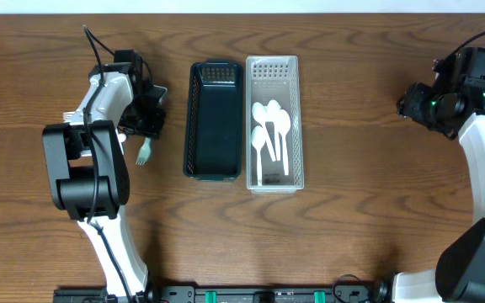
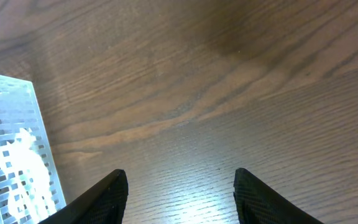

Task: Pack container
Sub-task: 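Lower the green fork into the black basket and release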

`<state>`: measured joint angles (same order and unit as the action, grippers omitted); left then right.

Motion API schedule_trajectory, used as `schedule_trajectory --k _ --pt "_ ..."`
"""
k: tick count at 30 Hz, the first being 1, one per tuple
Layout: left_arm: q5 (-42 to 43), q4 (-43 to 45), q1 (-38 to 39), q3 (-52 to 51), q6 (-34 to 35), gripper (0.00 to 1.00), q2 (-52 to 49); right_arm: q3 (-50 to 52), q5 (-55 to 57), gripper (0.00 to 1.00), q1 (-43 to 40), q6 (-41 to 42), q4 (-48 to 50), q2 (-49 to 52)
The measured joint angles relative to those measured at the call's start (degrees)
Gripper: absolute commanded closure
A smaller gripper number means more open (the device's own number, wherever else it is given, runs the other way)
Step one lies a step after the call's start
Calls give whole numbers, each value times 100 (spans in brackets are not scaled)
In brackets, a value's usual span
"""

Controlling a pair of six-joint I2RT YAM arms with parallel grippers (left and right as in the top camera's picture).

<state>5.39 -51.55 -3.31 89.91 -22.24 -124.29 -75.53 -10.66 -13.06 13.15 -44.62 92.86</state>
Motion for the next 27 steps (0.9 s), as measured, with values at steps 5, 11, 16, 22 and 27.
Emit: schedule_trajectory --k 5,11,16,22,27 --pt "4 -140 0 0 0 94 0 0 0 43 0 0 -57 0" --pt "0 -623 0 55 92 94 68 0 0 43 0 0 -140 0" --pt "0 -1110 37 656 391 94 590 0 -2 43 0 2 -149 0" --pt "343 -1128 533 1172 1172 94 1958 0 0 43 0 2 -153 0" --pt "625 -1102 1327 1215 2122 94 2181 0 0 42 0 0 -188 0"
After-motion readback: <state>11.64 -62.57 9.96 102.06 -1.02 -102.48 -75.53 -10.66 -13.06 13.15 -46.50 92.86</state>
